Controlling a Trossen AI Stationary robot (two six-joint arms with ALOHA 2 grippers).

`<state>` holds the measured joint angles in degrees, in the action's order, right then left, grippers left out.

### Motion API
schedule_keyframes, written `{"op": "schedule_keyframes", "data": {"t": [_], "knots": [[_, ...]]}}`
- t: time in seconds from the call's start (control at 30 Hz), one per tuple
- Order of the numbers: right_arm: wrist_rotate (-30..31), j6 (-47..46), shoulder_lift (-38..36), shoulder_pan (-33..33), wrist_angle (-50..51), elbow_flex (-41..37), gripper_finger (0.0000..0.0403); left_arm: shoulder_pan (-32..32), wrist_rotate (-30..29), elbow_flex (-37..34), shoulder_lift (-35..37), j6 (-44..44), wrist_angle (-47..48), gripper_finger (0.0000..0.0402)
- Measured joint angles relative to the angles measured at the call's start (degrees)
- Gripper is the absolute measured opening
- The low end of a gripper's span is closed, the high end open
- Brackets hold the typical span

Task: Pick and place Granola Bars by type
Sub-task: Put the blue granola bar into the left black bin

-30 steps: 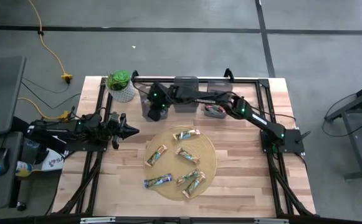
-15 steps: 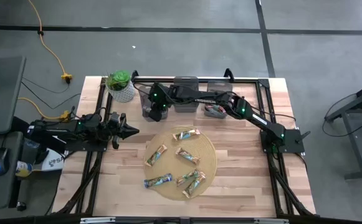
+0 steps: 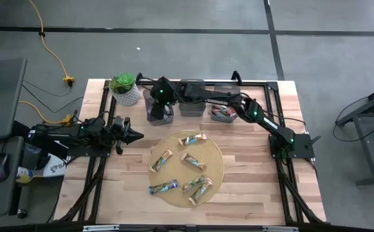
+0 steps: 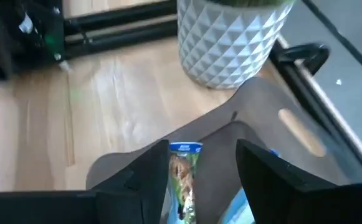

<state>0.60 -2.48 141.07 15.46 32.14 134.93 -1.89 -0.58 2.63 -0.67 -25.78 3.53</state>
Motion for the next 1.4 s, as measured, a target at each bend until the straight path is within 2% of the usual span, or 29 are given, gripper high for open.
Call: {"op": "schedule_keyframes", "data": {"t": [0.17, 0.4, 0.77, 0.9, 1.13, 1.4], "knots": [[-2.2, 0.0, -3.7, -0.3, 0.6, 0.0, 0.0173, 0.0, 0.0, 0.0, 0.0, 0.0, 0.0, 0.0001], [-12.0, -0.1, -8.7, -3.2, 1.7, 0.0, 0.0173, 0.0, 0.0, 0.0, 0.0, 0.0, 0.0, 0.0001], [-24.2, 0.0, -11.5, -13.4, 3.4, 0.0, 0.0173, 0.0, 0.0, 0.0, 0.0, 0.0, 0.0, 0.0001], [-21.9, 0.4, -11.5, -17.9, 5.0, 0.0, 0.0173, 0.0, 0.0, 0.0, 0.0, 0.0, 0.0, 0.0001], [-9.3, 1.5, -11.3, -24.4, 13.3, -0.1, 0.0173, 0.0, 0.0, 0.0, 0.0, 0.0, 0.0, 0.0001], [-5.2, 0.0, -9.4, -29.4, 15.6, -0.1, 0.0173, 0.0, 0.0, 0.0, 0.0, 0.0, 0.0, 0.0001]]}}
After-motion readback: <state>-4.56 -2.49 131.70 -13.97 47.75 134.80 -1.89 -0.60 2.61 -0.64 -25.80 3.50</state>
